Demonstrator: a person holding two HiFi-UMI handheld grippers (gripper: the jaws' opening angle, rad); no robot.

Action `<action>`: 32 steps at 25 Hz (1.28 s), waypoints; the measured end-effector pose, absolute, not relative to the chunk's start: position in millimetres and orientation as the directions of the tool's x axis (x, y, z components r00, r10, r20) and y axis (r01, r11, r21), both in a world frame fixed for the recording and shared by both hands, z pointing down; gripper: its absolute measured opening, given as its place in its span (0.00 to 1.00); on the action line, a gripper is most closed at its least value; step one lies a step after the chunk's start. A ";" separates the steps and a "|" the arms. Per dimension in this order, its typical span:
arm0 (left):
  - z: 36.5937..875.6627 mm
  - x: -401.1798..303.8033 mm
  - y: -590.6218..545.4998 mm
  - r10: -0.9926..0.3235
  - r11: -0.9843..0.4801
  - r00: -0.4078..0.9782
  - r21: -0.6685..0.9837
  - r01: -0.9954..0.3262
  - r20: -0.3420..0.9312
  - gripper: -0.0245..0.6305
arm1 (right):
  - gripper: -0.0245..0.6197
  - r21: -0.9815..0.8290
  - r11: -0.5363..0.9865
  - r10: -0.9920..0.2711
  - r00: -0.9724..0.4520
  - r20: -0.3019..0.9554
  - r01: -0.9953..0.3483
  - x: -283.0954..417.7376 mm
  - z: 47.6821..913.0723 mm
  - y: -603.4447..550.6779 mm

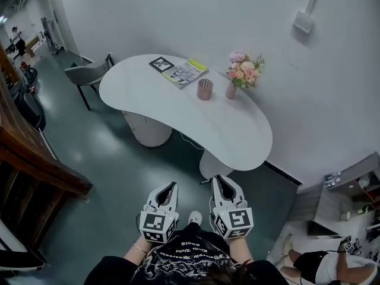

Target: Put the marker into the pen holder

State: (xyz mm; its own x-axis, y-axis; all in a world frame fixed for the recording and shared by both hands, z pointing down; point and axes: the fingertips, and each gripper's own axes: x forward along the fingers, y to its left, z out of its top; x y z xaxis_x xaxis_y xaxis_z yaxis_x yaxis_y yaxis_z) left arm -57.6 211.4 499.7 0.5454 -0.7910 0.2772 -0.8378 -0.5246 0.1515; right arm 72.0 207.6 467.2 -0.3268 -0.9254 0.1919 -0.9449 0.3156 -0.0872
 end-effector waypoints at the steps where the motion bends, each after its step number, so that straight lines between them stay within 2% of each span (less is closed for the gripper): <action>1: 497.9 -51.3 204.6 -0.797 -0.518 0.540 0.154 -0.841 0.271 0.08 | 0.12 -0.088 0.323 -0.923 -0.334 0.190 -0.942 78.2 466.6 200.8; 16: 509.9 26.3 158.4 -0.801 -0.496 0.524 0.168 -0.852 0.288 0.08 | 0.12 -0.092 0.382 -0.903 -0.392 0.174 -0.920 142.3 471.1 145.0; 32: 517.2 37.4 102.6 -0.761 -0.557 0.580 0.166 -0.814 0.290 0.08 | 0.12 -0.152 0.311 -0.924 -0.336 0.181 -0.938 158.3 481.4 108.2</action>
